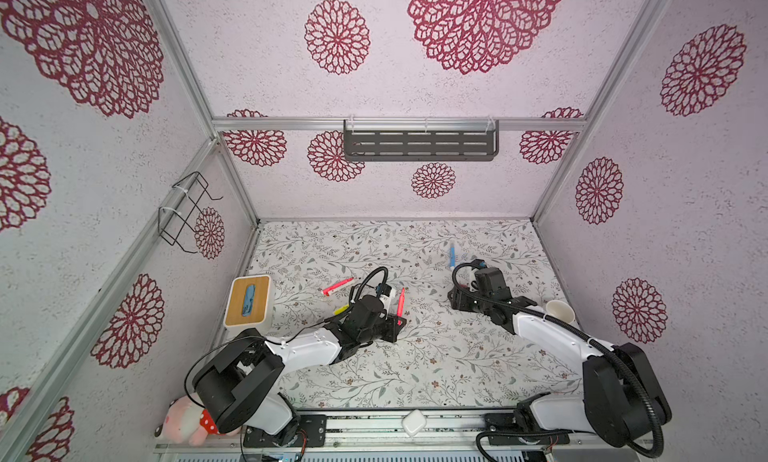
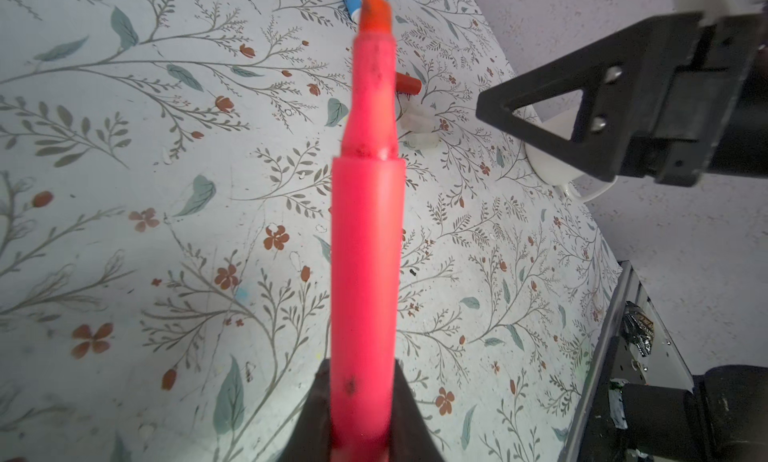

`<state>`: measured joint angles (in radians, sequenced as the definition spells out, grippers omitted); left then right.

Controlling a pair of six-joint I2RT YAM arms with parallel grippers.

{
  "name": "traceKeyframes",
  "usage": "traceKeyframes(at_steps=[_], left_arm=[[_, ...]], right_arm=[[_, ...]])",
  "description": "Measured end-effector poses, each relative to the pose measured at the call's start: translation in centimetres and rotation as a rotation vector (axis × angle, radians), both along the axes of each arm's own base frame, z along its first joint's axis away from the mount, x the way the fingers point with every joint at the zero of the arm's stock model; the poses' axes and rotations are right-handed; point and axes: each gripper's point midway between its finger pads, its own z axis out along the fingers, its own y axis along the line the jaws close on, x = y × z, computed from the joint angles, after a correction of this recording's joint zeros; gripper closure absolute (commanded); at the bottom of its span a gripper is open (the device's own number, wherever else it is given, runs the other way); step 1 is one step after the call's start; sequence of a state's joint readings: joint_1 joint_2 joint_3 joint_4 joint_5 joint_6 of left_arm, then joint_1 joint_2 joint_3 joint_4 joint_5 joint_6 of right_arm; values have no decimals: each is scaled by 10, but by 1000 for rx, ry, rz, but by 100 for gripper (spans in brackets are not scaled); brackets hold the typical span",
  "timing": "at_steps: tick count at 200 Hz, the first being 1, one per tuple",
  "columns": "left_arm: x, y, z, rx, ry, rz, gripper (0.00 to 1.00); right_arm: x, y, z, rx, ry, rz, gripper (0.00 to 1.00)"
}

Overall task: Insert the pens into the pen caps
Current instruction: 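Hold the pink highlighter upright while the right gripper moves toward the clear caps, then lower the right gripper onto a clear cap and close it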

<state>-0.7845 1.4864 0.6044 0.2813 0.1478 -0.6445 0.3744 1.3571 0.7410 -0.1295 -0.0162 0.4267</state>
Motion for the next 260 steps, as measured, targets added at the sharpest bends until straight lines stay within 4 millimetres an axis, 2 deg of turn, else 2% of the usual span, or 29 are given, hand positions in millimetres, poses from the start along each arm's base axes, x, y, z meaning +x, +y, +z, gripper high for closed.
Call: traceKeyframes(at_steps=[16, 45, 81, 127, 193, 260], left_arm=[[-1, 1, 1, -4, -4, 0, 100], [0, 0, 3, -11, -11, 0, 100], [-1, 2, 8, -19, -21, 2, 100], [0, 2, 21, -39, -47, 7, 100], [-1, 6, 15, -13, -37, 16, 100], [1, 8, 14, -4, -42, 24, 100]], right_arm=[[-1, -10, -11, -33, 35, -19, 29], [3, -17, -25, -61, 78, -23, 29], [10, -14, -38, -58, 110, -2, 30], [8, -8, -56, -44, 162, 33, 30], [20, -2, -59, -49, 164, 56, 31], [20, 9, -60, -2, 158, 94, 34]])
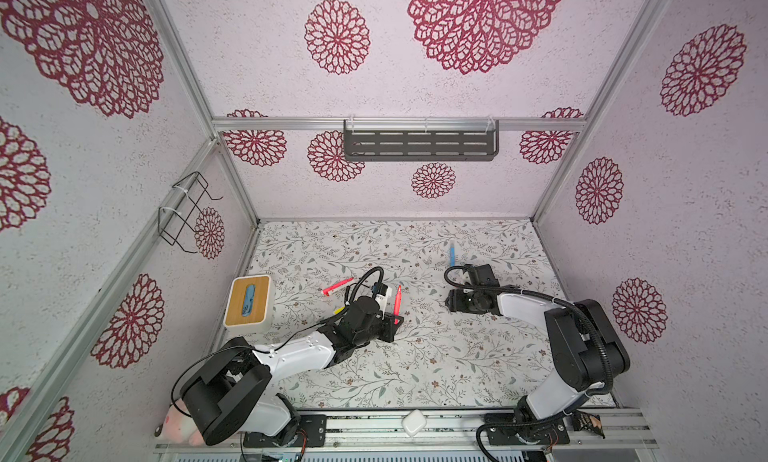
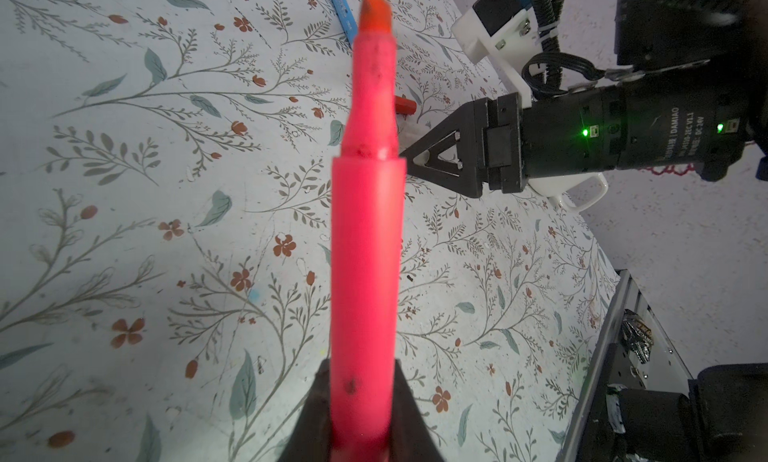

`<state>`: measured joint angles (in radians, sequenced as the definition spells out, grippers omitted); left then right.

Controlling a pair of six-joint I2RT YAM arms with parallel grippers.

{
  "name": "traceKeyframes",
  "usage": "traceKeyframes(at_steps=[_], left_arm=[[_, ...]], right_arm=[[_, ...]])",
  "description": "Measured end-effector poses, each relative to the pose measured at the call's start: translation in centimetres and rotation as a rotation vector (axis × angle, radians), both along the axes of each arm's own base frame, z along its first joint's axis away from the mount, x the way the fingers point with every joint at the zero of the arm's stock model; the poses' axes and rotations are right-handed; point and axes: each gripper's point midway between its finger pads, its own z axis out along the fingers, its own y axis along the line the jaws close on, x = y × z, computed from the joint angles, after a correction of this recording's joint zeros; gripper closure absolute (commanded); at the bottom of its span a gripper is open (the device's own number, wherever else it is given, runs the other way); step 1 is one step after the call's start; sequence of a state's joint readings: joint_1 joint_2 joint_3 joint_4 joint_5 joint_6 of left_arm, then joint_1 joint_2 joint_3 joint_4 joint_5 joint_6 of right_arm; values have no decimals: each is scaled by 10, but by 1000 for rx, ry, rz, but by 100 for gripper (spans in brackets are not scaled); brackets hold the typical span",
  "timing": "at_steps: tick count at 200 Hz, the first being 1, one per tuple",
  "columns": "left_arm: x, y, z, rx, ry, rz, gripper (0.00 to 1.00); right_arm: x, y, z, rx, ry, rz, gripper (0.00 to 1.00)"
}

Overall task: Insert the pens into the pen caps
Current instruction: 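Lower the right gripper onto a clear cap and close it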

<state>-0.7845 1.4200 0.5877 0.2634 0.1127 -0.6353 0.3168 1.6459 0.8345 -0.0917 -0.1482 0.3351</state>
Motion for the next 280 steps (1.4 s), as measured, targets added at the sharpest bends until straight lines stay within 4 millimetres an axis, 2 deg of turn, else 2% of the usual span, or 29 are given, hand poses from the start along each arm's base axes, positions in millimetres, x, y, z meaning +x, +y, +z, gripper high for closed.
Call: traceKeyframes(at_steps=[16, 54, 71, 98, 143, 163, 184, 239, 280], left_arm=[[0, 0, 0, 1, -1, 2, 100], [0, 0, -1, 3, -1, 1, 100], [0, 0, -3, 7, 2, 1, 100], [0, 0, -3, 8, 2, 1, 100], [1, 1, -3, 11, -2, 7, 100], [2, 2, -3, 12, -3, 11, 100], [2, 2, -2, 12, -6, 14, 100], [3, 3, 2, 9, -16, 21, 100], [3, 4, 1, 15, -13, 24, 100]], right_arm=[[-2, 5, -1, 31, -5, 11, 35], [-7, 31, 2, 114, -33, 73, 35], [-14, 47, 3, 151, -37, 117, 35], [-26, 60, 10, 186, -42, 160, 35], [-10, 59, 49, 193, -142, 153, 33], [-1, 55, 57, 178, -168, 131, 33], [5, 50, 54, 163, -160, 108, 33], [15, 48, 31, 117, -86, 89, 33], [30, 40, 25, 22, -68, 72, 43]])
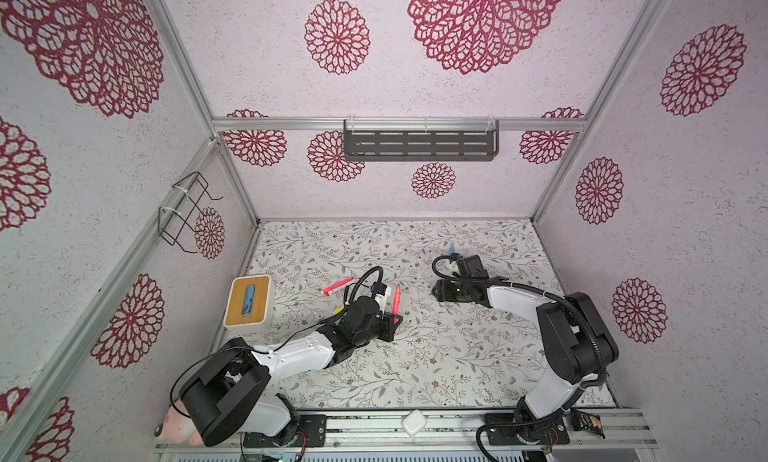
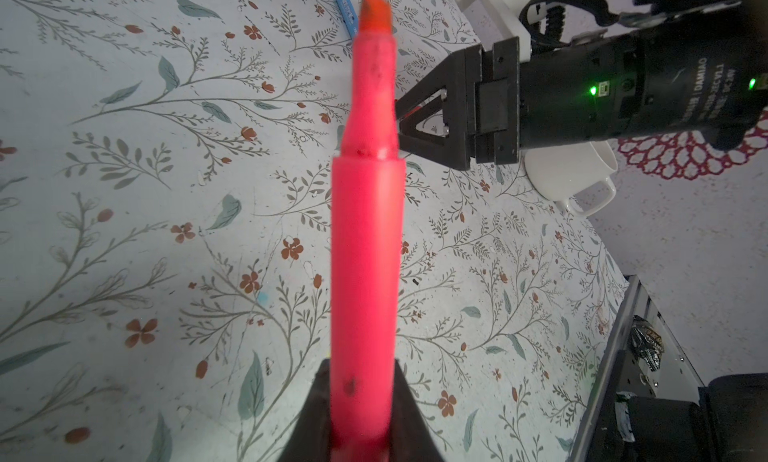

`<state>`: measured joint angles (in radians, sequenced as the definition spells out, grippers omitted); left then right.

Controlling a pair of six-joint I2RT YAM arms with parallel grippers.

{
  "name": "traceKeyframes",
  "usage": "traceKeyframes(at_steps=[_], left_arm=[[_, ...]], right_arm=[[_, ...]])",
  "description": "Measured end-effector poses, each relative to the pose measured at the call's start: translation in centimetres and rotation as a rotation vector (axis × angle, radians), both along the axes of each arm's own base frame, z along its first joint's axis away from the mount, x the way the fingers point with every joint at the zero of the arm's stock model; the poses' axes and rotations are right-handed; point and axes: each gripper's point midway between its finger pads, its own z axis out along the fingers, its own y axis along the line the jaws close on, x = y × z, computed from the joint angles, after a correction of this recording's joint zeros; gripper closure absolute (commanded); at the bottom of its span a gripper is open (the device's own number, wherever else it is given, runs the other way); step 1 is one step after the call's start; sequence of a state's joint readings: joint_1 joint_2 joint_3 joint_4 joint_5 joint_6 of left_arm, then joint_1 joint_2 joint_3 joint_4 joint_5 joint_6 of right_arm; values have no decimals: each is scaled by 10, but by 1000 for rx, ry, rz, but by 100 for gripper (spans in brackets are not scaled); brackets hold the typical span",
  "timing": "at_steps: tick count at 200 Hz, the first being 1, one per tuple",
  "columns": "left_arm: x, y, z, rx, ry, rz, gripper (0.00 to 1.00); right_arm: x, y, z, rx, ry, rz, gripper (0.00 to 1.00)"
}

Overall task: Insert the pens into the pen caps
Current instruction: 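Lower the right gripper onto a clear cap and close it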

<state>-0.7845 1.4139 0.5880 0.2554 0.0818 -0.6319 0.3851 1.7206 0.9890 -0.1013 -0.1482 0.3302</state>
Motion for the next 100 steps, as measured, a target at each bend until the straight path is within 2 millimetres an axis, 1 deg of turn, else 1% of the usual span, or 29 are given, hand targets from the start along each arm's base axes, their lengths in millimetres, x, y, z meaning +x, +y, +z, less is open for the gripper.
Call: traceKeyframes(at_steps=[27, 65, 100], left_arm=[[1, 1, 0, 3, -1, 4, 100], [1, 1, 0, 3, -2, 4, 100], [0, 1, 0, 3, -1, 3, 100]], right_arm=[[1, -9, -2, -67, 11, -6, 53], [-7, -17, -10, -128, 47, 14, 56], [-11, -14, -24, -164, 94, 51, 58]])
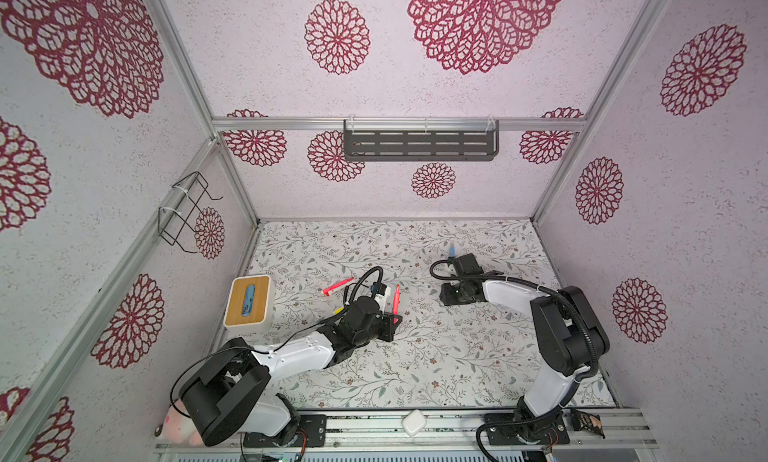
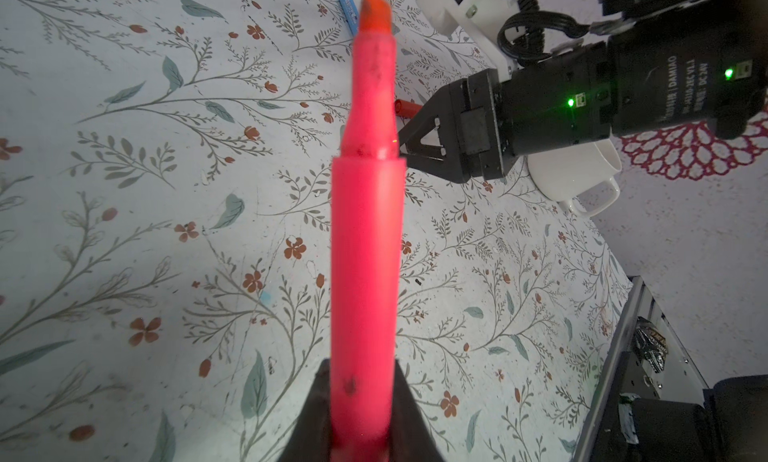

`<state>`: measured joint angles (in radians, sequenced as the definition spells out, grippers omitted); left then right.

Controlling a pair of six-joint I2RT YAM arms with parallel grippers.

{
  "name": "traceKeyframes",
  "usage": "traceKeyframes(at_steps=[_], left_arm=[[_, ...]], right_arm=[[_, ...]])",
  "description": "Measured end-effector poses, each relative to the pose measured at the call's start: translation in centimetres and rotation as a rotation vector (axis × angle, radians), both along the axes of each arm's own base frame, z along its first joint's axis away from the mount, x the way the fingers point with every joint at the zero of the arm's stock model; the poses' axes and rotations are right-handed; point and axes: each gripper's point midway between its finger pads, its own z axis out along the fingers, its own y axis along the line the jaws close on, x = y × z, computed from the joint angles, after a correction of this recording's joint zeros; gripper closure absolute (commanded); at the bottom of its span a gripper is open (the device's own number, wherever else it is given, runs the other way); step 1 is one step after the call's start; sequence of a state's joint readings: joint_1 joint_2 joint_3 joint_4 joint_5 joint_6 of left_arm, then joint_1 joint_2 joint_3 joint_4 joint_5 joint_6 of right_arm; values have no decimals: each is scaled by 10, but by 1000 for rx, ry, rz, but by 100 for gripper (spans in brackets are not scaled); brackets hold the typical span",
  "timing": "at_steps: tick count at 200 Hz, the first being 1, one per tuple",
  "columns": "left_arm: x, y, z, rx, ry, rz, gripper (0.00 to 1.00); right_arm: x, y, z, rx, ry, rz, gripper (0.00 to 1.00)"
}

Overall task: Insert the pens into the pen caps
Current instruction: 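Lower the right gripper onto a clear cap and close it, then lift the clear cap with the right gripper and carry it toward the pink highlighter tip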

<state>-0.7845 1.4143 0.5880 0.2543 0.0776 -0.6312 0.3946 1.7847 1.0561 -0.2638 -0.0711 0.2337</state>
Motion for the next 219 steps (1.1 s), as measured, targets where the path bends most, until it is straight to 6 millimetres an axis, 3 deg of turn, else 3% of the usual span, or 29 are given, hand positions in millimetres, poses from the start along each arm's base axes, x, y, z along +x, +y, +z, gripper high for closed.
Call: traceKeyframes(at_steps=[107, 149, 193, 219], left_arm=[[0, 0, -1, 7, 2, -2, 100], [0, 0, 0, 8, 0, -3, 100], [0, 0, 0, 9, 0, -2, 100], [0, 2, -1, 12, -1, 3, 100]], right_arm=[[5, 1, -9, -122, 33, 59, 65], [5, 3, -10, -151, 36, 84, 73], [4, 9, -10, -165, 31, 113, 89], [3, 13, -9, -151, 19, 125, 92]])
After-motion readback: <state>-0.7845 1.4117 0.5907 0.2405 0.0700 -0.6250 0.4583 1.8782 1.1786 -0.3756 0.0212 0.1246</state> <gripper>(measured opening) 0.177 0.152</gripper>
